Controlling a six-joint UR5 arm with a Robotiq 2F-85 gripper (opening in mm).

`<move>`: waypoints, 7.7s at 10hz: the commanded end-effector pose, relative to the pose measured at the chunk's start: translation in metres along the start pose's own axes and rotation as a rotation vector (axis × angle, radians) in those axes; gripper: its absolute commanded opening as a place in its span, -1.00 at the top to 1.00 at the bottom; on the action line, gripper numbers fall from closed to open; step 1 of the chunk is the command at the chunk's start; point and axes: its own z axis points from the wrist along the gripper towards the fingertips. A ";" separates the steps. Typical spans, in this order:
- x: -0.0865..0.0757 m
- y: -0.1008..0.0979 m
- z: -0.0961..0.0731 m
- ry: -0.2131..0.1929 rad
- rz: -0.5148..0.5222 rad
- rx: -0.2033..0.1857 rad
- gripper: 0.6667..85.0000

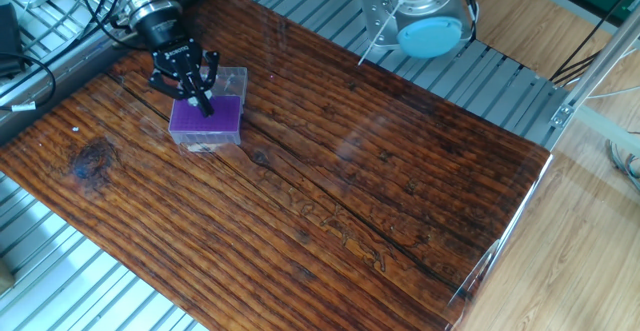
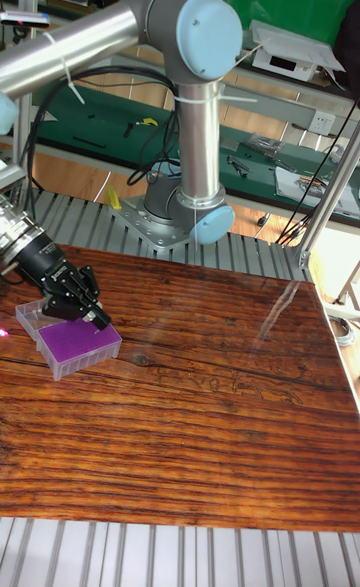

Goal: Insert a small pipette tip into the holder for small pipette tips

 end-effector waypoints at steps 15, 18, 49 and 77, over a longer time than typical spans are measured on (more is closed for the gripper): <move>0.019 0.011 0.013 -0.016 0.043 0.011 0.99; 0.018 0.011 0.012 -0.021 0.042 0.011 0.99; -0.008 -0.022 0.010 -0.206 0.231 0.160 0.99; 0.033 -0.029 0.016 -0.036 0.323 0.236 0.99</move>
